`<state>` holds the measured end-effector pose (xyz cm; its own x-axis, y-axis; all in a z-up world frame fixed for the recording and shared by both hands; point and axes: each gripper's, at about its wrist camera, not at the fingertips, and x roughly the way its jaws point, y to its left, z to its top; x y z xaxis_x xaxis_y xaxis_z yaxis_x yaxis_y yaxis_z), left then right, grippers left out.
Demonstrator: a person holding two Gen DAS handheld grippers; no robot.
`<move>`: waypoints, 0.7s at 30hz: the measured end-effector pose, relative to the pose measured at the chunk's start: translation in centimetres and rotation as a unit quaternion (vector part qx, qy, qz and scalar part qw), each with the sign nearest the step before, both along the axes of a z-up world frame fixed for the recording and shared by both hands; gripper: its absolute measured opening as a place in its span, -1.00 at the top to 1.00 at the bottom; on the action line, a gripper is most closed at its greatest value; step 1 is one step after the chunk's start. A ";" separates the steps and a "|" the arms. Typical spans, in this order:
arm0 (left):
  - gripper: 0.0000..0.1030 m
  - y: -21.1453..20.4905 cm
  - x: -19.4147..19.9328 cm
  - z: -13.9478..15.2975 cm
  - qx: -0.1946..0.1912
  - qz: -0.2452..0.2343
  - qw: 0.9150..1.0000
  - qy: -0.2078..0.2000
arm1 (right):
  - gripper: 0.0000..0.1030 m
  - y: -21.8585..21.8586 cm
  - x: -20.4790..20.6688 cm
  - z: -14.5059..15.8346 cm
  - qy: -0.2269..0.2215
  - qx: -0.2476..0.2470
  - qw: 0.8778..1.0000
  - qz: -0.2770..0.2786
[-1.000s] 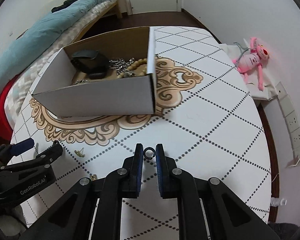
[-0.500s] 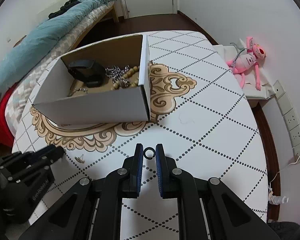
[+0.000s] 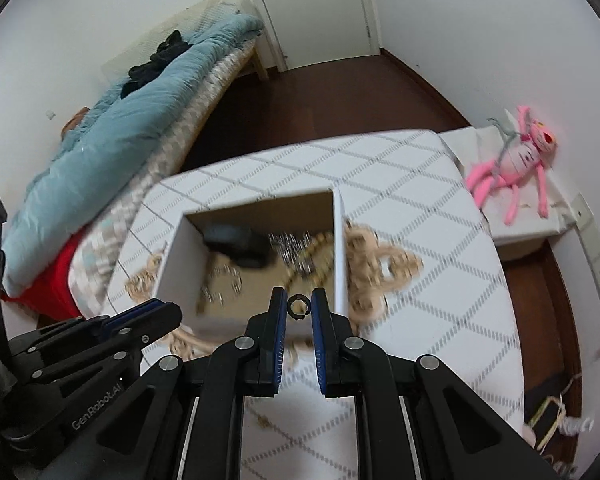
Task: Organize jewelry
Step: 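Lower both black rings into the white box and open both tools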
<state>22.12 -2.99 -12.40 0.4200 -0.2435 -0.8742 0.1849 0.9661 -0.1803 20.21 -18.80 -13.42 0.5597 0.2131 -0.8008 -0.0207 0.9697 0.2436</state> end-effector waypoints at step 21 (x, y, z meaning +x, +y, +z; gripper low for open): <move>-0.55 2.7 3.7 -0.4 0.062 0.062 0.996 0.019 | 0.32 -0.4 7.2 -1.6 0.081 -0.014 0.997 0.007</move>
